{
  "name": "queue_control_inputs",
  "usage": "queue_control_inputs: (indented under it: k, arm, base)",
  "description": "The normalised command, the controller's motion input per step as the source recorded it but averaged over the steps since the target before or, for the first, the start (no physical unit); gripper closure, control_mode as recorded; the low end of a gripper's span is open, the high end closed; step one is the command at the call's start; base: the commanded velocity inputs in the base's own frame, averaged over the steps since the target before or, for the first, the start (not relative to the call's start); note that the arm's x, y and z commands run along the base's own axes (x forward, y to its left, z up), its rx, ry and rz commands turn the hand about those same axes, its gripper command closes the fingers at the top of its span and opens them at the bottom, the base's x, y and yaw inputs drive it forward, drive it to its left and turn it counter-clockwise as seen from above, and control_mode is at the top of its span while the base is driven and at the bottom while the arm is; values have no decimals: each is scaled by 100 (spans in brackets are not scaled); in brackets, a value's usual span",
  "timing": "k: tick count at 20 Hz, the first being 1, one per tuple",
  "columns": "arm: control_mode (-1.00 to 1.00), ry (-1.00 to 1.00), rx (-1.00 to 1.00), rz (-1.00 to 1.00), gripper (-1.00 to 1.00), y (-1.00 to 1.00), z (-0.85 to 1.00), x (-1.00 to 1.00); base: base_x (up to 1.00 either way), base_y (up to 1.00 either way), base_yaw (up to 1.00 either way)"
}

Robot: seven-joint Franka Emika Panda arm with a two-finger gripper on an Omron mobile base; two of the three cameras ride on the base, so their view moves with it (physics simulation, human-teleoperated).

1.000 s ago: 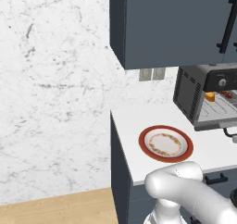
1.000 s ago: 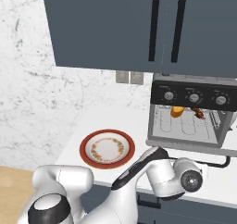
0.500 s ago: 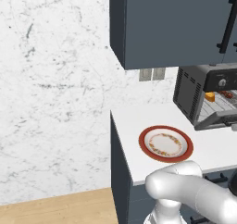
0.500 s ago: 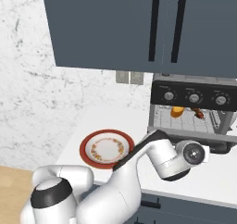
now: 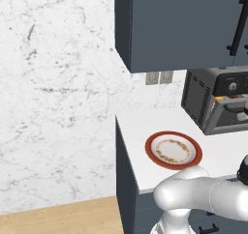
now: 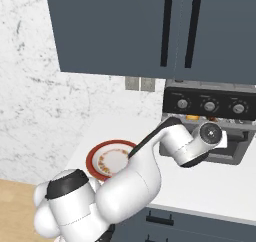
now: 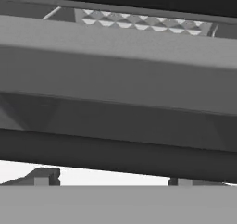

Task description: Pick up the kebab skewer and baguette bread, and place them inside the toaster oven. Close the toaster oven door and start by setting the timer.

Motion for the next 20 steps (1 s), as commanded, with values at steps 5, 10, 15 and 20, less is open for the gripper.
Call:
queue_control_inputs:
  k: [5,10,15,20]
  arm:
    - [-100,6,1,12,-100,0,0,59]
    - [-100,2,0,11,-100,0,-5,16]
    - [-100,0,3,10,-100,0,-35,6]
    - [-100,0,2,3,-100,0,-3,6]
  base:
    - [0,0,0]
    - [0,0,0]
    - [0,0,0]
    - [0,0,0]
